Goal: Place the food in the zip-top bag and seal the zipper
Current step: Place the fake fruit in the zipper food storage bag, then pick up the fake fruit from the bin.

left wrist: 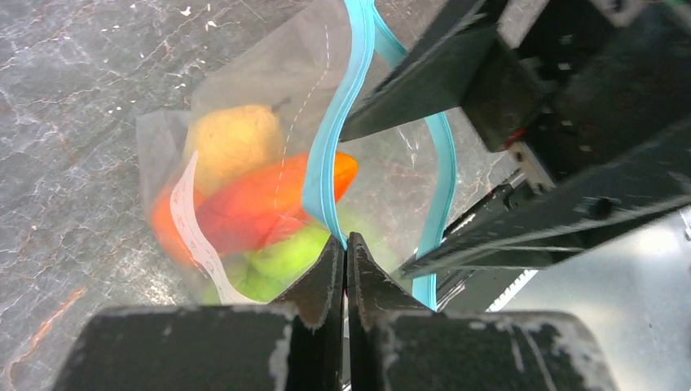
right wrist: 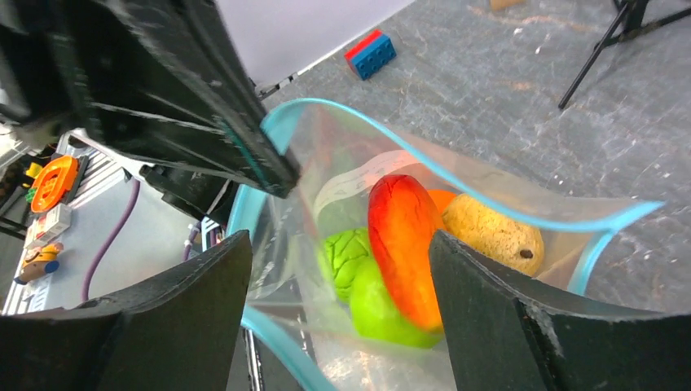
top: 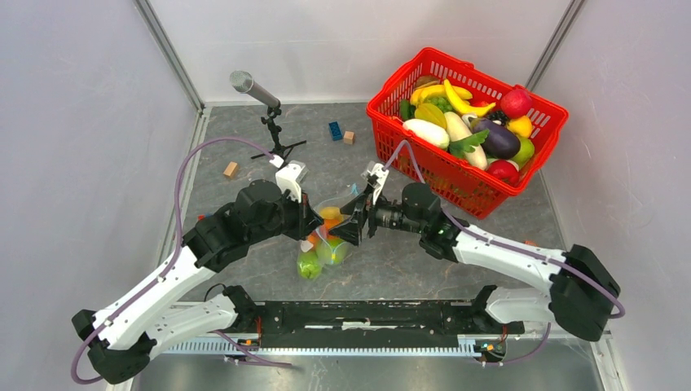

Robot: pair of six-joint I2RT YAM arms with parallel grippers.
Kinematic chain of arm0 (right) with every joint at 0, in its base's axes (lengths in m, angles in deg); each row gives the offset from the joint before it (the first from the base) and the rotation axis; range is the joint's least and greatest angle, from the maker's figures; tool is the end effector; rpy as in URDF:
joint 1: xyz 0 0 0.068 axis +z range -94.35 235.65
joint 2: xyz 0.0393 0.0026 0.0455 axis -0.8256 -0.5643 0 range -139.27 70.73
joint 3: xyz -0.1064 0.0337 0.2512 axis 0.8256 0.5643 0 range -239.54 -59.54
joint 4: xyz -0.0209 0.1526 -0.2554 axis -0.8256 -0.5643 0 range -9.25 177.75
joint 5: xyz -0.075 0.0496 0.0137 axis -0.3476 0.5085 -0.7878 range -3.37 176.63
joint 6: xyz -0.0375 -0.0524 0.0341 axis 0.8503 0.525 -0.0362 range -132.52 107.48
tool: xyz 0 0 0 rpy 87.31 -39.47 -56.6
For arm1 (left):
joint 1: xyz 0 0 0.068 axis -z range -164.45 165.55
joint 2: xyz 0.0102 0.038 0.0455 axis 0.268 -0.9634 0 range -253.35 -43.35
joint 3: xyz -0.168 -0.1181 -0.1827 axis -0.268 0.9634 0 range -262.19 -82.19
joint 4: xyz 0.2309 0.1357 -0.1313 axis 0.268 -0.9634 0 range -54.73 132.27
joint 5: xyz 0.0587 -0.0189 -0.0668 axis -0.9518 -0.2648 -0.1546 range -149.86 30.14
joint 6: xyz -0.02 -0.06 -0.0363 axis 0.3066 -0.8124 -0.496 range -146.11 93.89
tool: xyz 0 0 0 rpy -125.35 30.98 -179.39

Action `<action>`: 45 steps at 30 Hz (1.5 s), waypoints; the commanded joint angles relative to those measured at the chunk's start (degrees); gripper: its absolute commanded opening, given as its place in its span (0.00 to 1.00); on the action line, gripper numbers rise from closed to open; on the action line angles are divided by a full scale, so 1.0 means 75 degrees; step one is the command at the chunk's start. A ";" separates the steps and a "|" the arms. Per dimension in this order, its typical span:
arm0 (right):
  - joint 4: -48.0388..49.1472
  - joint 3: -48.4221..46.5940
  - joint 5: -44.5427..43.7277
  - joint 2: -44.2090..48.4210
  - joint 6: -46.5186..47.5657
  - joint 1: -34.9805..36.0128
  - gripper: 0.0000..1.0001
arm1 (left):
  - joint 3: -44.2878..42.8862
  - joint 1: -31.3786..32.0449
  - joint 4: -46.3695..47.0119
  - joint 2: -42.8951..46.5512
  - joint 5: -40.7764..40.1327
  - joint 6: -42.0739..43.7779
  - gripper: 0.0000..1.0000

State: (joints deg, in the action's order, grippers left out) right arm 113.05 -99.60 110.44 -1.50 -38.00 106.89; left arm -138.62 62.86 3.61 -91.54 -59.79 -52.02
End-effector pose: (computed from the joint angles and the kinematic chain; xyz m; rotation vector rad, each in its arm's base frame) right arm 0.1935 0.2802 0.2510 -0.7459 1.7175 1.3174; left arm 0.1566 -0.1699 0.3438 0.4087 2.1587 -0.7514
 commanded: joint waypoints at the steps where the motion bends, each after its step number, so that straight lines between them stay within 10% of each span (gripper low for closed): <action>1: -0.0507 -0.0595 -0.0324 0.0824 0.0753 0.0052 0.84 | -0.0012 -0.0038 0.0256 0.0061 -0.0432 -0.0214 0.02; 8: -0.1478 -0.1045 -0.0944 0.1885 0.1690 0.0047 0.82 | 0.0063 -0.0038 0.0165 0.0052 -0.0865 -0.0220 0.02; 19: -0.3574 -0.2708 -0.8827 0.2652 0.3865 -0.0563 0.95 | 0.0187 -0.0038 0.0198 -0.0012 -0.0779 -0.0189 0.02; 37: -0.5587 -0.5663 -0.5200 -0.0283 0.2445 -0.7254 0.98 | 0.0293 -0.0038 0.0142 0.0073 -0.0683 -0.0178 0.02; 45: -0.4816 -0.5493 -0.3809 -0.1502 0.1716 -0.8453 0.98 | 0.0293 -0.0038 0.0135 0.0039 -0.0714 -0.0120 0.02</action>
State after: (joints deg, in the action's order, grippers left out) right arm 72.29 -139.79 74.38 -10.74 -21.19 44.89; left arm -136.52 62.86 3.37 -91.56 -64.44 -52.06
